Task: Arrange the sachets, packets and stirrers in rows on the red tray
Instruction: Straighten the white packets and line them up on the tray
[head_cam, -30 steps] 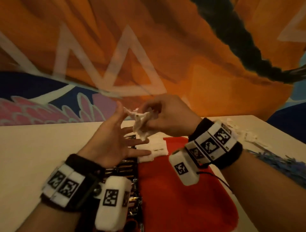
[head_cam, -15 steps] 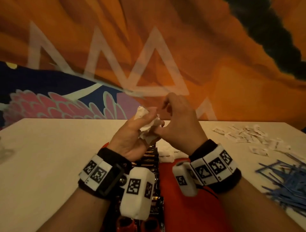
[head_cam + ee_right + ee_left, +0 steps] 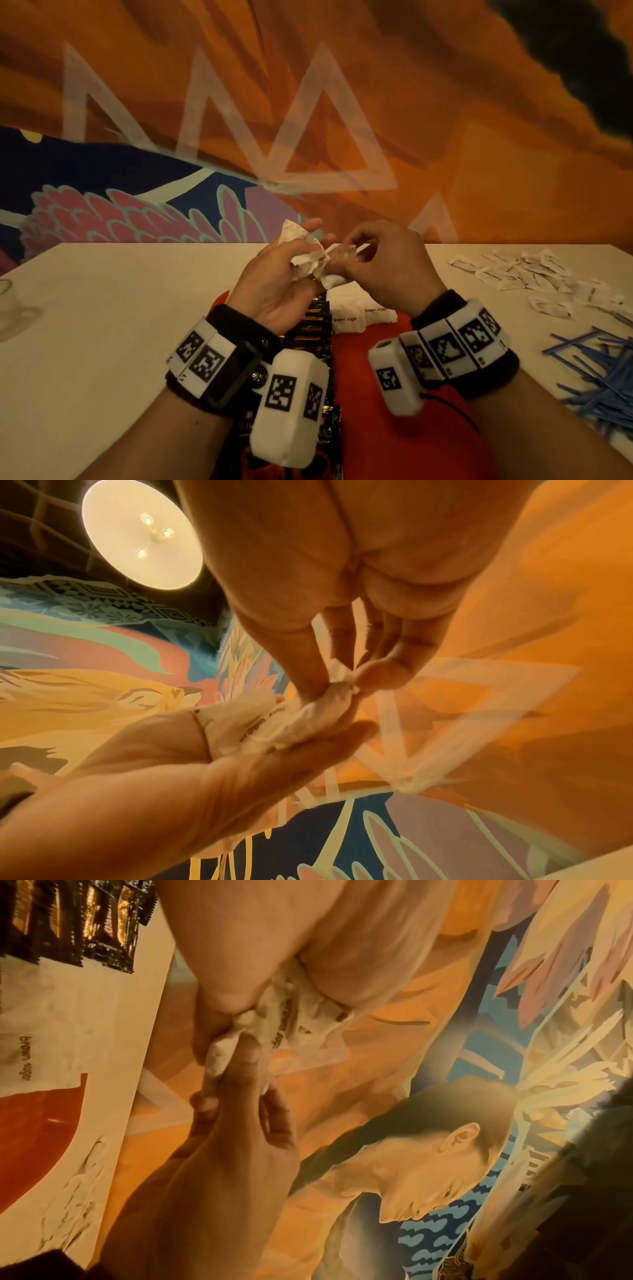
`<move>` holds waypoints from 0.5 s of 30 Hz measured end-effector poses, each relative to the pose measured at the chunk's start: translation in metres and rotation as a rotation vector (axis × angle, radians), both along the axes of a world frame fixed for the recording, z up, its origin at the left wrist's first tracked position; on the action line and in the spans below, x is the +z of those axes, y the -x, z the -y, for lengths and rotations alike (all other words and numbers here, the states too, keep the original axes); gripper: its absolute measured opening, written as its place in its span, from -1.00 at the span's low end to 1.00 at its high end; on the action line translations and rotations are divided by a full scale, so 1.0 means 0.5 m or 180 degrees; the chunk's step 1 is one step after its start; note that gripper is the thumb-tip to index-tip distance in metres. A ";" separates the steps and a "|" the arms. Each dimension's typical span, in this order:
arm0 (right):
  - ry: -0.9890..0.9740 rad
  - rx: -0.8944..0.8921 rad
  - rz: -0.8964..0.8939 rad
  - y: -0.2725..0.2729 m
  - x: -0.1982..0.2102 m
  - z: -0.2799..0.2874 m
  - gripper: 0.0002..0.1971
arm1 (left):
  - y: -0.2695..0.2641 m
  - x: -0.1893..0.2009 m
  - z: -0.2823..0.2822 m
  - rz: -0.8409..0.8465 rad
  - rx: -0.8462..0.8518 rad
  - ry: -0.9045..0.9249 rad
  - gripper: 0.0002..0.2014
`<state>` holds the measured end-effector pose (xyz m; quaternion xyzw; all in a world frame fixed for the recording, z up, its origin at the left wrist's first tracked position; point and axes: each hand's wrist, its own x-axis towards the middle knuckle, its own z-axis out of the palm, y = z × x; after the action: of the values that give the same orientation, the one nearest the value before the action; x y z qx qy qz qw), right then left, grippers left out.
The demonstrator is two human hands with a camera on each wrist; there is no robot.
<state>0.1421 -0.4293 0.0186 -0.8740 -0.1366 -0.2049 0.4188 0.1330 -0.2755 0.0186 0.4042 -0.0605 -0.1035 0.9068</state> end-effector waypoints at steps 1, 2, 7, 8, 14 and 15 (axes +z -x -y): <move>-0.0028 0.0001 -0.0036 -0.002 -0.002 0.005 -0.77 | -0.002 0.000 -0.002 0.0012 0.0083 -0.0038 -0.65; -0.0091 0.0022 -0.0075 -0.003 -0.002 0.009 -0.77 | -0.003 0.002 -0.004 0.0026 0.0175 -0.0068 -0.65; -0.0981 0.0417 -0.0278 -0.005 0.009 0.022 -0.84 | -0.006 0.011 -0.022 -0.0026 0.0485 -0.0116 -0.65; -0.1174 0.0496 -0.0337 -0.003 0.012 0.022 -0.85 | -0.007 0.012 -0.026 -0.0021 0.0480 -0.0122 -0.65; -0.1436 0.0577 -0.0275 0.001 0.013 0.017 -0.87 | -0.006 0.000 -0.030 0.0396 0.0525 -0.0922 -0.65; -0.1399 0.0559 -0.0224 0.001 0.012 0.016 -0.87 | -0.006 -0.003 -0.027 0.0515 0.0568 -0.1222 -0.56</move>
<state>0.1417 -0.4374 0.0246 -0.7532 -0.1496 -0.1620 0.6197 0.1358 -0.2621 0.0170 0.5800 -0.0762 0.0002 0.8110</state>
